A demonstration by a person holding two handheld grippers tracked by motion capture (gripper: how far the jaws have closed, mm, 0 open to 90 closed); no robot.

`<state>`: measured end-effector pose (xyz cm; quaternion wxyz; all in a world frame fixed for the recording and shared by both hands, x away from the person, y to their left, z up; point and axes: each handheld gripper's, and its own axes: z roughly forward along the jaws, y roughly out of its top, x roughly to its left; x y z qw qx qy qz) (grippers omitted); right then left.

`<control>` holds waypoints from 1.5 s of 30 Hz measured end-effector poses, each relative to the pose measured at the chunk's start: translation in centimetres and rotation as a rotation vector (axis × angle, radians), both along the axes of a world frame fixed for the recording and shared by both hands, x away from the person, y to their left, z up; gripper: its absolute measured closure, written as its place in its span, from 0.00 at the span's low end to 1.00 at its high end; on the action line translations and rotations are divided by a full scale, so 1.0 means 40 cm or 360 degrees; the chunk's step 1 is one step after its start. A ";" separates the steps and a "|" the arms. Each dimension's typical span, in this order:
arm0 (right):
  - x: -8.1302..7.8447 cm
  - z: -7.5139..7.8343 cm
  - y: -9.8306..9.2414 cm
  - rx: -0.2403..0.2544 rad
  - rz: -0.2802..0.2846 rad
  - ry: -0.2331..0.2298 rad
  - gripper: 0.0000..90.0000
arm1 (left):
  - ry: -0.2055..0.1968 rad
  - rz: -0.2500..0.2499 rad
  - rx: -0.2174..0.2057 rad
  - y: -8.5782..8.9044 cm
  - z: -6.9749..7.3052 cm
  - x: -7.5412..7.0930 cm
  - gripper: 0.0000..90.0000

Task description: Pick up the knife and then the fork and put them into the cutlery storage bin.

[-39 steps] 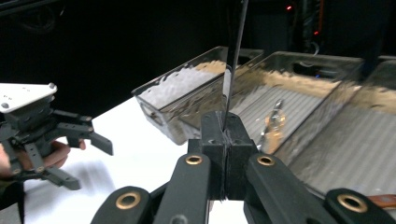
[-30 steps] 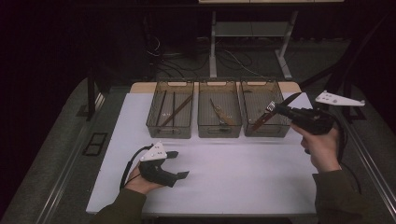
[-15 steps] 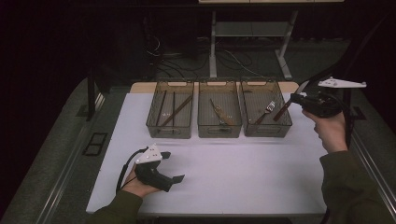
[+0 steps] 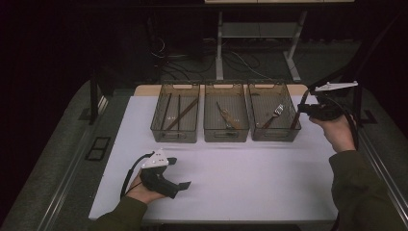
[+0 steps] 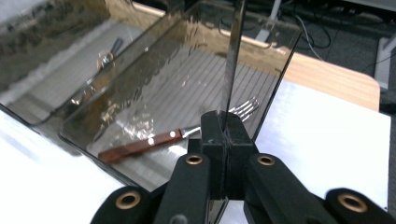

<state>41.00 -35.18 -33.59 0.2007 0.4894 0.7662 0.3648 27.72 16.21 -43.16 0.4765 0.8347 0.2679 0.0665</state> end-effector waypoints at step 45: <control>0.146 -0.093 0.100 0.0104 0.0010 0.0097 0.31 | 0.0019 -0.0005 -0.0004 0.003 0.000 0.010 0.00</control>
